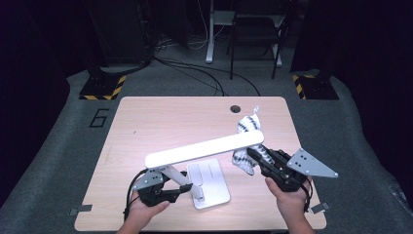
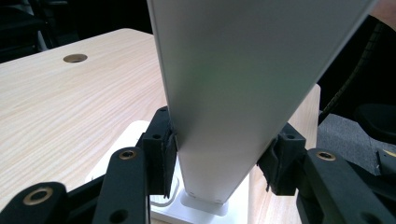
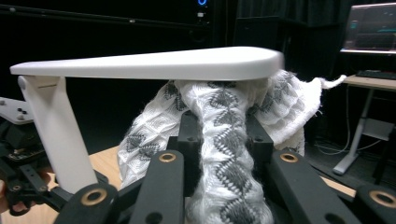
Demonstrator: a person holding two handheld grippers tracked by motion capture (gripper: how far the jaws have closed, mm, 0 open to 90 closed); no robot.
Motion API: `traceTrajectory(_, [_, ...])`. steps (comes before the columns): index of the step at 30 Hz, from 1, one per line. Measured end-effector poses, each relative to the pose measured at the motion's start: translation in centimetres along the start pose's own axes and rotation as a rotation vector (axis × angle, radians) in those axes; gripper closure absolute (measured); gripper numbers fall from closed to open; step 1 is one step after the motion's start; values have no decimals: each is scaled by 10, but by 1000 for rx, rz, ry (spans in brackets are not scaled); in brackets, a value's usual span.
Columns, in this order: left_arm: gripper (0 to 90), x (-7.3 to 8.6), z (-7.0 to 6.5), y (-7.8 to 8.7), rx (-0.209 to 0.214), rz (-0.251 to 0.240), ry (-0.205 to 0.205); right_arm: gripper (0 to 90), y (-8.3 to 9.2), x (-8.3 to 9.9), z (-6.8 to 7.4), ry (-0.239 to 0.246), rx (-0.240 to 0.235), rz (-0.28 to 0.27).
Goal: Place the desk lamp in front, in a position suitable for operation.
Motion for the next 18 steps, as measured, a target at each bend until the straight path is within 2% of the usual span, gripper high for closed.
traceTrajectory(6, [527,0,0,-1,4,1,0,736,-14,2,13,3,-46,9])
traceTrajectory(18, [527,0,-1,-2,-2,-9,3,735,-52,8,54,5,-163,11])
Point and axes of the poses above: each handheld gripper's, and its own axes: y roughly backward along the jaws, x roughly out of its underside, z roughly to its left, the point moved 1 cm from there along -y, roughly forward along the jaws, and after that the axes turned 1 degree about -z, right-handed, at the moved point
